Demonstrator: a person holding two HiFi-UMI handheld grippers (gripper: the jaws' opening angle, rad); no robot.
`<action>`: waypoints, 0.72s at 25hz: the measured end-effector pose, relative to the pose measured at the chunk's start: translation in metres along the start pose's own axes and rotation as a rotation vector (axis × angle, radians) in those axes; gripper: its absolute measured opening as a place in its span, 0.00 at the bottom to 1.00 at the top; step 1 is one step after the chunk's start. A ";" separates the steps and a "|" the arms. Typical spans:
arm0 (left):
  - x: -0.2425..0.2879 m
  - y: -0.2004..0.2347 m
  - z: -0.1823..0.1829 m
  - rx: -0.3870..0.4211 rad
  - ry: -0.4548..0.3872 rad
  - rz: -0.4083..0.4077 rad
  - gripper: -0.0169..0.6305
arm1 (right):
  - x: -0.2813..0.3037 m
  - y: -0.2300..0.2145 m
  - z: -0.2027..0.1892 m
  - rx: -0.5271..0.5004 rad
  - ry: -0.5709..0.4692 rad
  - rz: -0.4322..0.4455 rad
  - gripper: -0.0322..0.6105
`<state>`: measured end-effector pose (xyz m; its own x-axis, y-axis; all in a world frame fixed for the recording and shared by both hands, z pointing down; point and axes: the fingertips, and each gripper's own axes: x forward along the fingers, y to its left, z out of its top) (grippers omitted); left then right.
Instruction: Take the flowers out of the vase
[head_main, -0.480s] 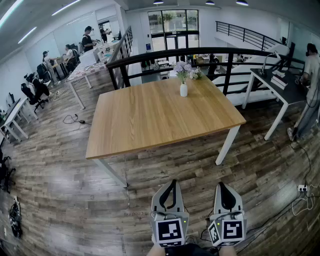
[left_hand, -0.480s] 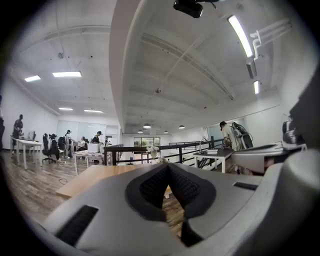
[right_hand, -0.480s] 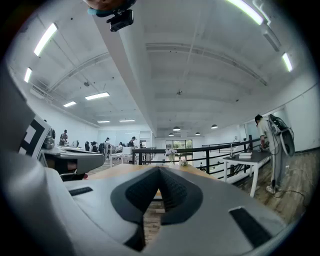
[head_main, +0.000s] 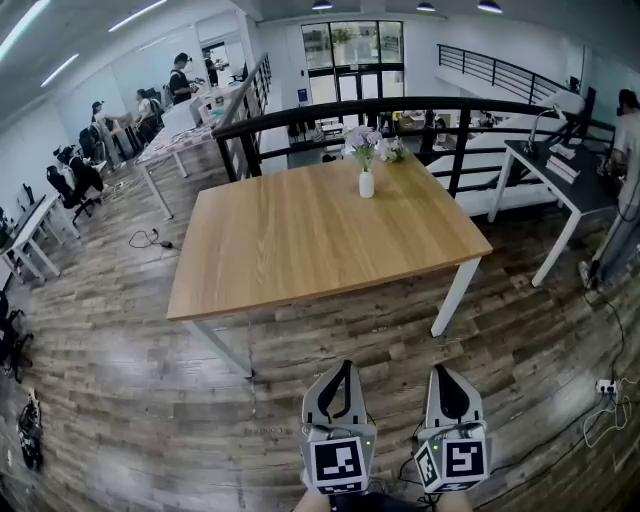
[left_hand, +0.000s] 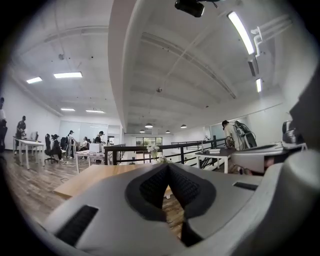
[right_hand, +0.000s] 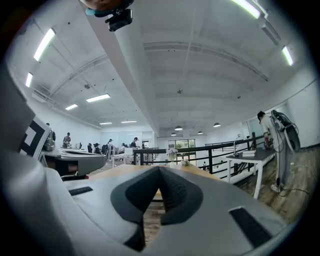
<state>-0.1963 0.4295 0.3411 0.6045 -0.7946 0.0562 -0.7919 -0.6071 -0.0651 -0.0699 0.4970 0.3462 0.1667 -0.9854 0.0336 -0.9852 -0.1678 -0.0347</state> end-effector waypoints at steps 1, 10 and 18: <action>0.002 -0.003 -0.001 -0.002 0.008 0.003 0.07 | 0.001 -0.004 0.000 0.001 -0.002 0.001 0.05; 0.016 -0.011 -0.009 0.007 0.009 0.047 0.07 | 0.015 -0.030 -0.017 0.045 0.009 0.008 0.05; 0.060 0.002 -0.019 0.009 0.030 0.047 0.07 | 0.060 -0.042 -0.025 0.060 0.019 -0.006 0.05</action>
<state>-0.1634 0.3809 0.3629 0.5634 -0.8220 0.0830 -0.8187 -0.5690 -0.0778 -0.0192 0.4458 0.3747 0.1709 -0.9839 0.0524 -0.9800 -0.1752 -0.0941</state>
